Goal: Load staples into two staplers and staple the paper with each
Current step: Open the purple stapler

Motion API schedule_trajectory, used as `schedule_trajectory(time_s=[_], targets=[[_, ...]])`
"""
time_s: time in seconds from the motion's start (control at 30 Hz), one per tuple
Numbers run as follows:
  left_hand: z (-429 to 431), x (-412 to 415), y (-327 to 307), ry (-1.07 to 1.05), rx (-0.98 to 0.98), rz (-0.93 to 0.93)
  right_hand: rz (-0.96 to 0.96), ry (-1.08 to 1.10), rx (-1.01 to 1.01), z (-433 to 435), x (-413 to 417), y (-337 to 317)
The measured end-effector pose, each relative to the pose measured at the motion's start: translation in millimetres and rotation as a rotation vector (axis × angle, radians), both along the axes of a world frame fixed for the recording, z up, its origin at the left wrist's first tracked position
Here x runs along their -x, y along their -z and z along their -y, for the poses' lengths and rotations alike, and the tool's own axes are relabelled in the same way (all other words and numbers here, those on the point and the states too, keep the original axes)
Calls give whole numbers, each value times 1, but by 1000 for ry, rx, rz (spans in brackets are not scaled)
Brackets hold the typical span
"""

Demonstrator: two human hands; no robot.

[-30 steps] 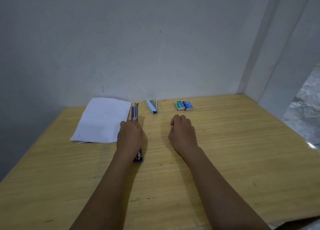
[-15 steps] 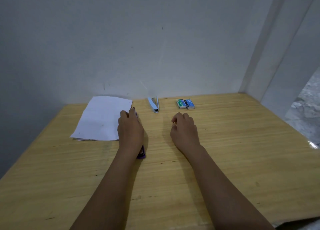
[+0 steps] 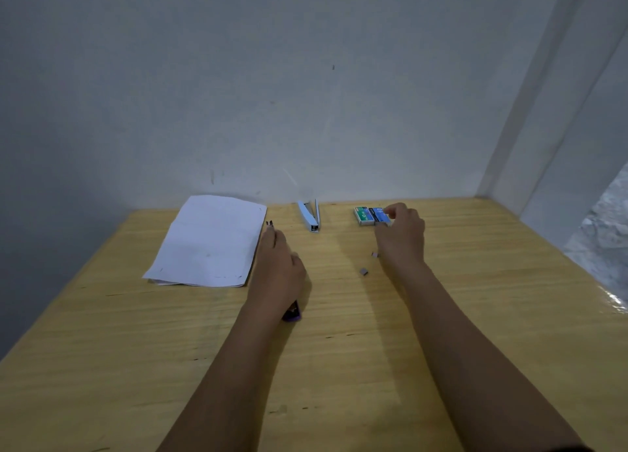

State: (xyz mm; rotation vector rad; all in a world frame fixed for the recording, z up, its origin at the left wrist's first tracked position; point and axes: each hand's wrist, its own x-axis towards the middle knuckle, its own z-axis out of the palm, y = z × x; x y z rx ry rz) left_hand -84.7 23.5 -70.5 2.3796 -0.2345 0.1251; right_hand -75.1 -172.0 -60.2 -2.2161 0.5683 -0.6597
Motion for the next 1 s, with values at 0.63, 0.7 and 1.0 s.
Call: schedule_trajectory(time_s=[0.63, 0.7, 1.0], targets=[[-3, 0, -11, 64, -202, -34, -137, -190, 138, 47, 11, 10], [-4, 4, -14, 75, -207, -40, -112, -280, 118, 55, 26, 10], [41, 23, -34, 241, 2, 138, 17, -453, 126, 60, 55, 13]])
